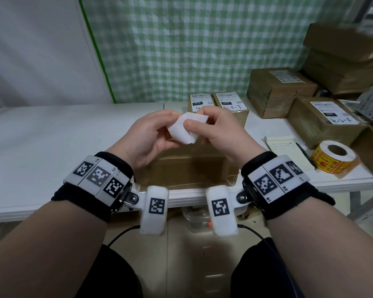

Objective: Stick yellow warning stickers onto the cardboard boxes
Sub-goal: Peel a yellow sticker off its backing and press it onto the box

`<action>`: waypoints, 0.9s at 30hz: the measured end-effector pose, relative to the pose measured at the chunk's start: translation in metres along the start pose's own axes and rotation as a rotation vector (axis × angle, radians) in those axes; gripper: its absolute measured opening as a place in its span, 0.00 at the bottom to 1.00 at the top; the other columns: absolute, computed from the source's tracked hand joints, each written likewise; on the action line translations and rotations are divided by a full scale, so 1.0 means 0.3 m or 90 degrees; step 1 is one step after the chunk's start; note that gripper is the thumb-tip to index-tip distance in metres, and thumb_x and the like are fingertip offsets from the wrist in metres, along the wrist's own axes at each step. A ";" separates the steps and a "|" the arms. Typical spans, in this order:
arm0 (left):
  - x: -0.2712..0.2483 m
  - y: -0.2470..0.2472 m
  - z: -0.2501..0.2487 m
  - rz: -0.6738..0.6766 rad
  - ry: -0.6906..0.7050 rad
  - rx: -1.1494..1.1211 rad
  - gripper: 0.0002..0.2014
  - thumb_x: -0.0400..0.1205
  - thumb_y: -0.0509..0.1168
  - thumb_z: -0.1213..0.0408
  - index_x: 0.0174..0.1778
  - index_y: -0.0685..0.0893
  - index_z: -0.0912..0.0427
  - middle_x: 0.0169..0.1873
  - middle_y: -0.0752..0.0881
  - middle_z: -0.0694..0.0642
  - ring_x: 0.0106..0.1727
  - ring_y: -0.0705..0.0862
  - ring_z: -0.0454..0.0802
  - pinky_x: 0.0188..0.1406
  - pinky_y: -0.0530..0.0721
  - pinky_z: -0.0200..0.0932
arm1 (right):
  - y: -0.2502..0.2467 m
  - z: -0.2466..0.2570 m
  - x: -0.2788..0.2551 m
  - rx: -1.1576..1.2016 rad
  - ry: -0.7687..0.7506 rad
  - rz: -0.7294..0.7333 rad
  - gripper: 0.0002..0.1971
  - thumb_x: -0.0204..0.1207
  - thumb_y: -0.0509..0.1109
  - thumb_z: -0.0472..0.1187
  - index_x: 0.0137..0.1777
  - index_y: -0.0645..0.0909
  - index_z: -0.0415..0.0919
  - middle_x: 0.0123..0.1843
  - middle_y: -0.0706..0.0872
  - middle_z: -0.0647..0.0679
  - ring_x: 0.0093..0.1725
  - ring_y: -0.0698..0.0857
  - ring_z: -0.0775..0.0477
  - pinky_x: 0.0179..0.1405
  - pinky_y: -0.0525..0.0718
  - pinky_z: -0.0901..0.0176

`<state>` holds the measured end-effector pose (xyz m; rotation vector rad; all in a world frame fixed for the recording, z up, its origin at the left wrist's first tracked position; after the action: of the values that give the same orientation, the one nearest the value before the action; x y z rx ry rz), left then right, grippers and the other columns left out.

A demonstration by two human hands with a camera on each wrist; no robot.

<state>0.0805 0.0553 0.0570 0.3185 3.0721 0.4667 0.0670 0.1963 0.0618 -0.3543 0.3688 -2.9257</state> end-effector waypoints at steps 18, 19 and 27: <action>0.005 0.021 0.016 0.001 0.002 0.073 0.11 0.83 0.60 0.70 0.33 0.76 0.62 0.33 0.86 0.56 0.37 0.88 0.47 0.37 0.89 0.36 | 0.024 -0.025 -0.008 0.190 0.085 0.016 0.03 0.79 0.67 0.33 0.45 0.76 0.32 0.42 0.82 0.41 0.38 0.83 0.49 0.26 0.85 0.65; 0.007 0.018 0.020 -0.006 0.006 0.077 0.11 0.83 0.60 0.70 0.33 0.76 0.61 0.34 0.86 0.56 0.37 0.87 0.47 0.36 0.89 0.35 | 0.025 -0.030 -0.007 0.201 0.091 0.012 0.05 0.79 0.67 0.33 0.42 0.76 0.34 0.42 0.82 0.42 0.38 0.83 0.50 0.27 0.86 0.65; 0.014 0.014 0.040 -0.051 0.022 0.062 0.13 0.84 0.58 0.70 0.32 0.73 0.61 0.36 0.83 0.57 0.38 0.85 0.47 0.34 0.87 0.34 | 0.030 -0.042 -0.010 0.277 0.117 -0.021 0.08 0.79 0.66 0.33 0.38 0.75 0.38 0.42 0.82 0.43 0.36 0.84 0.51 0.24 0.83 0.69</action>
<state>0.0779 0.0636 0.0469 0.1896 3.1324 0.3248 0.0680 0.1913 0.0468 -0.0280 -0.2542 -2.9666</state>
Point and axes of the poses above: each hand's wrist, its own x-axis towards the middle knuckle, its own y-axis out of the palm, z = x × y, the point moved 4 cm from there along x, towards the middle knuckle
